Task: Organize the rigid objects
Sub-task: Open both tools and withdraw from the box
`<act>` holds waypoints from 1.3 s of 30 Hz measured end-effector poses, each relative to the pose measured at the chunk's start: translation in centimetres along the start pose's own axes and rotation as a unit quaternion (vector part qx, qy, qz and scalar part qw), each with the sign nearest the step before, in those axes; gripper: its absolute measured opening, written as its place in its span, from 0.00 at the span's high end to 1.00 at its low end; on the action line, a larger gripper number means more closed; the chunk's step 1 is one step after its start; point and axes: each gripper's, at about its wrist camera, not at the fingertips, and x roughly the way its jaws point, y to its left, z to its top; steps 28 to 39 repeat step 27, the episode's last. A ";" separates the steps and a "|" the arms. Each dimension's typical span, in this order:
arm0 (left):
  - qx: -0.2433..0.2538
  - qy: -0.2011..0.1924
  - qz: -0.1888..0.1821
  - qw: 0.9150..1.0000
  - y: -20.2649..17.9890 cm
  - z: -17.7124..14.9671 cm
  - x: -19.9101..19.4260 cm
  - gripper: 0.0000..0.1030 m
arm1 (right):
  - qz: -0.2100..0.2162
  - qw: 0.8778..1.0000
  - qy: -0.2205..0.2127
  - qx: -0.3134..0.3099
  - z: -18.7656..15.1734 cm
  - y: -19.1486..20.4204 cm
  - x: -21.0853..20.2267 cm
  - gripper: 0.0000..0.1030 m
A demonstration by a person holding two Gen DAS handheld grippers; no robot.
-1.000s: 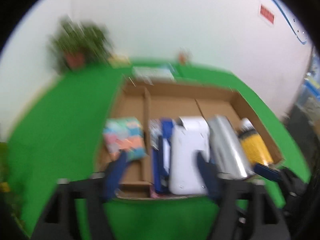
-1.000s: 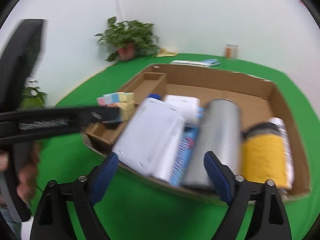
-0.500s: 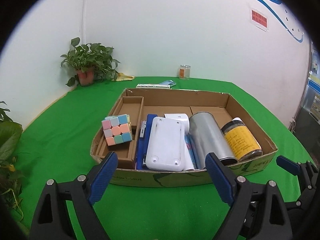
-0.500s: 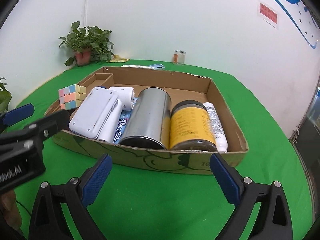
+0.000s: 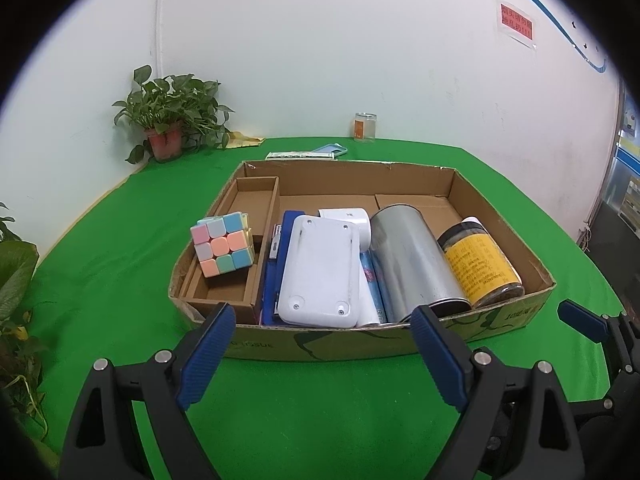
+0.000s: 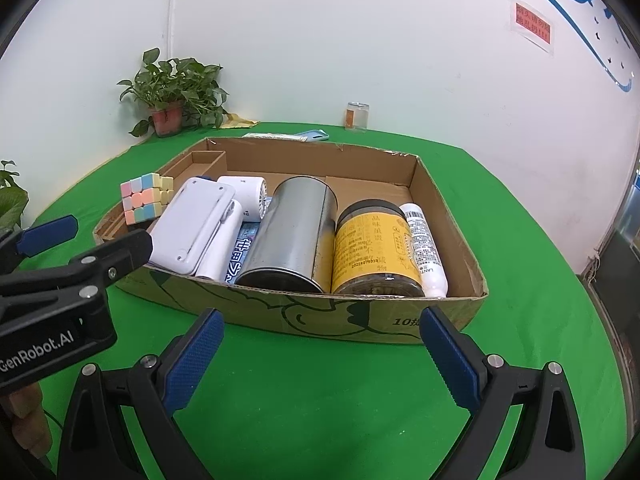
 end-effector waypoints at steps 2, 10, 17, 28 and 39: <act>0.000 0.004 0.003 1.000 0.0 0.0 0.1 0.13 | -0.003 1.000 0.004 -0.003 -0.1 0.0 0.1 0.04; 0.001 0.012 0.005 1.000 -0.2 -0.2 0.5 0.13 | -0.008 1.000 0.005 0.000 -0.3 -0.1 0.1 0.04; 0.002 0.011 0.005 1.000 -0.2 -0.2 0.4 0.13 | -0.010 1.000 0.006 0.003 -0.3 0.0 0.2 0.04; 0.010 0.014 0.014 1.000 -0.6 -0.7 0.6 0.13 | -0.016 1.000 0.007 0.006 -0.4 0.1 0.2 0.04; 0.010 0.014 0.014 1.000 -0.6 -0.7 0.6 0.13 | -0.016 1.000 0.007 0.006 -0.4 0.1 0.2 0.04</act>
